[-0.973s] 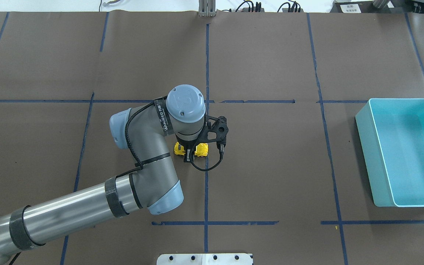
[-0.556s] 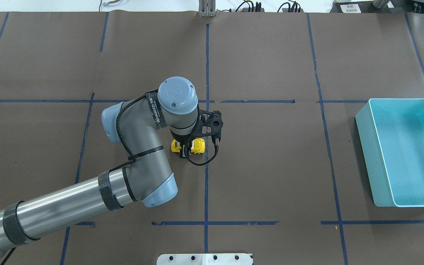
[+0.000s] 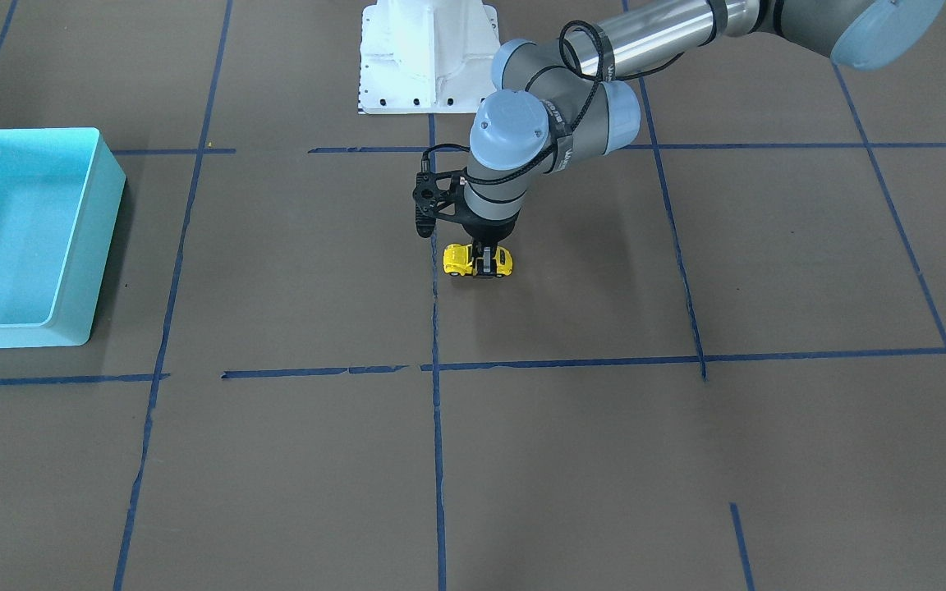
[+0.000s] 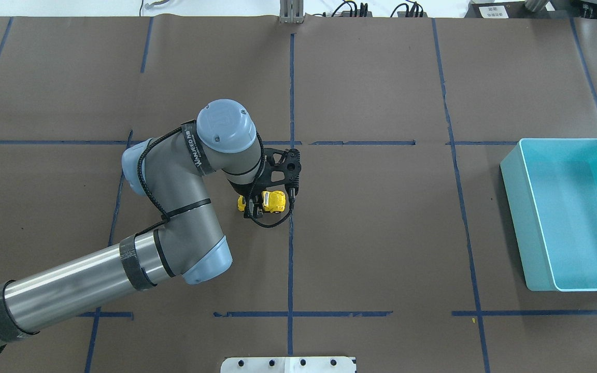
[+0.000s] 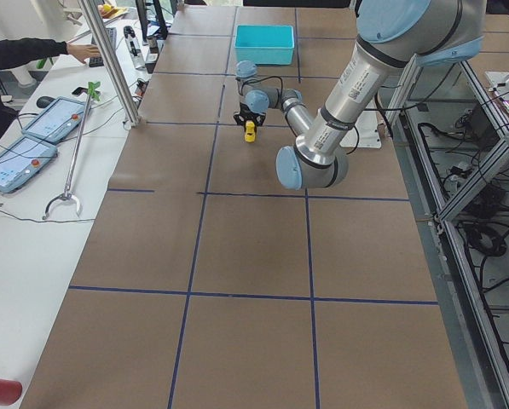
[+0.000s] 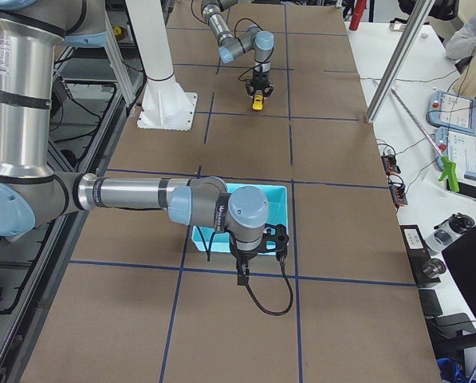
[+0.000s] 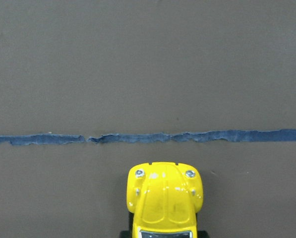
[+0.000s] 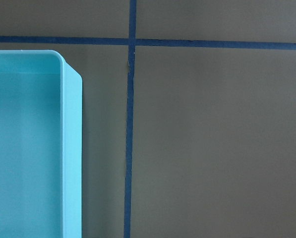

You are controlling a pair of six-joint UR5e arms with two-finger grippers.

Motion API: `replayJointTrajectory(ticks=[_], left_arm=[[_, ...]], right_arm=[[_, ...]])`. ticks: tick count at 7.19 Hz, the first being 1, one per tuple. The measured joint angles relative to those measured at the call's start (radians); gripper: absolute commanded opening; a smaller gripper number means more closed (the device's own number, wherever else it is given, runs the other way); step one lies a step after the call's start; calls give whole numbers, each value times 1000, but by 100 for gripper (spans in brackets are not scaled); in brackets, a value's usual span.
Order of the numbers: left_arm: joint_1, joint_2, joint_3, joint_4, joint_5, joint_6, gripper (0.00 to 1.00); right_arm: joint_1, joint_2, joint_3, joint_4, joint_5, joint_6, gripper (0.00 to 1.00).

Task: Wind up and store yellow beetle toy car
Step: 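Press the car down and roll it farther from the robot with the left gripper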

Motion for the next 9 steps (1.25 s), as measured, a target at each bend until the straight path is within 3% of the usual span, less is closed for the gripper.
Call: replayJointTrajectory(ticks=[5,9], left_arm=[[5,1,-1,-97,1,-18,0],[6,20,-2,-150,1,-19,0]], right_arm=[[-6,8,33,9,27,2,100],[4,-48,90,11,64,-4,100]])
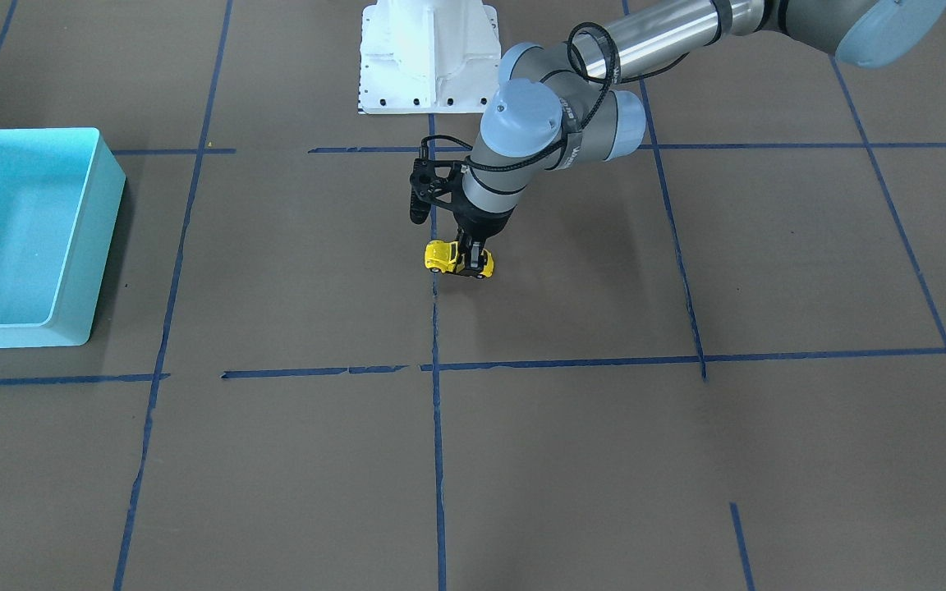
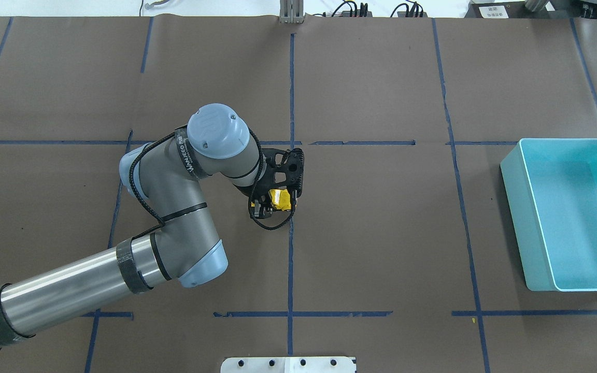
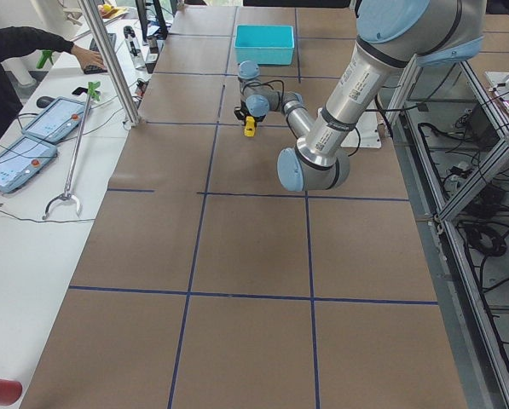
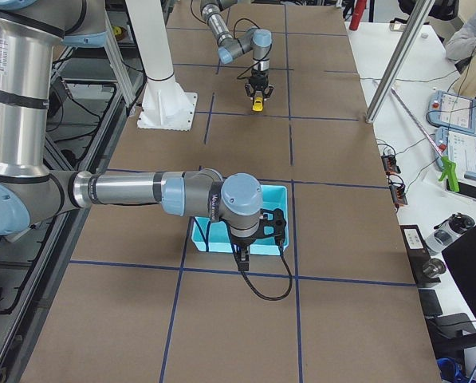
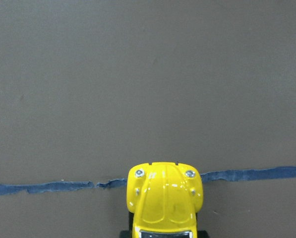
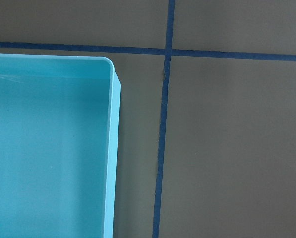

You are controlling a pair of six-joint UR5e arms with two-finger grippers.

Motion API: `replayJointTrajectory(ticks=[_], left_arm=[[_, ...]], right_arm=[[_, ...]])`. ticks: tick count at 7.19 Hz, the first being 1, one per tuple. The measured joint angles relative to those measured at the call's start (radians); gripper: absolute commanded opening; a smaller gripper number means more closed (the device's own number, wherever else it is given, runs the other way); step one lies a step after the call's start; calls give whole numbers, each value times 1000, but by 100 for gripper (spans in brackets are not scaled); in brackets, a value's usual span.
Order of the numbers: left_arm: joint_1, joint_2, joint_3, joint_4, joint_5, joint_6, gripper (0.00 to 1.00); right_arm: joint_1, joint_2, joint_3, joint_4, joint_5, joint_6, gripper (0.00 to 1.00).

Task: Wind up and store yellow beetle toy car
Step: 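Press the car down and roll it farther from the robot with the left gripper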

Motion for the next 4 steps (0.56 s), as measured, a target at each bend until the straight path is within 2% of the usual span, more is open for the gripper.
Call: replayJointTrajectory(ticks=[4], left_arm=[[0,14,-7,-6,0,6,0]], right_arm=[[2,-25,27,0,-1,-5,100]])
